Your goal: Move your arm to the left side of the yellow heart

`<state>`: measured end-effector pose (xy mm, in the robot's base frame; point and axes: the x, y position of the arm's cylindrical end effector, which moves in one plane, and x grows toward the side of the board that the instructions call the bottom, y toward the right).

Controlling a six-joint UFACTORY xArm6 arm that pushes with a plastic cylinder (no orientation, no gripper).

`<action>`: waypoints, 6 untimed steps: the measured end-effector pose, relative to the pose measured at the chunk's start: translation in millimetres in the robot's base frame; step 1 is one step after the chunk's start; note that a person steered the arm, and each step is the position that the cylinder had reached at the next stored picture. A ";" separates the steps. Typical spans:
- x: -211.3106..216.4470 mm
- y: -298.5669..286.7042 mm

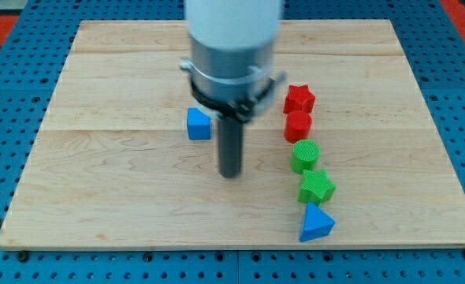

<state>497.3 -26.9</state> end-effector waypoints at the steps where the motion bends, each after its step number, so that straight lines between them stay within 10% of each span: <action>1: -21.8 -75.7; 6: -111.6 -43.2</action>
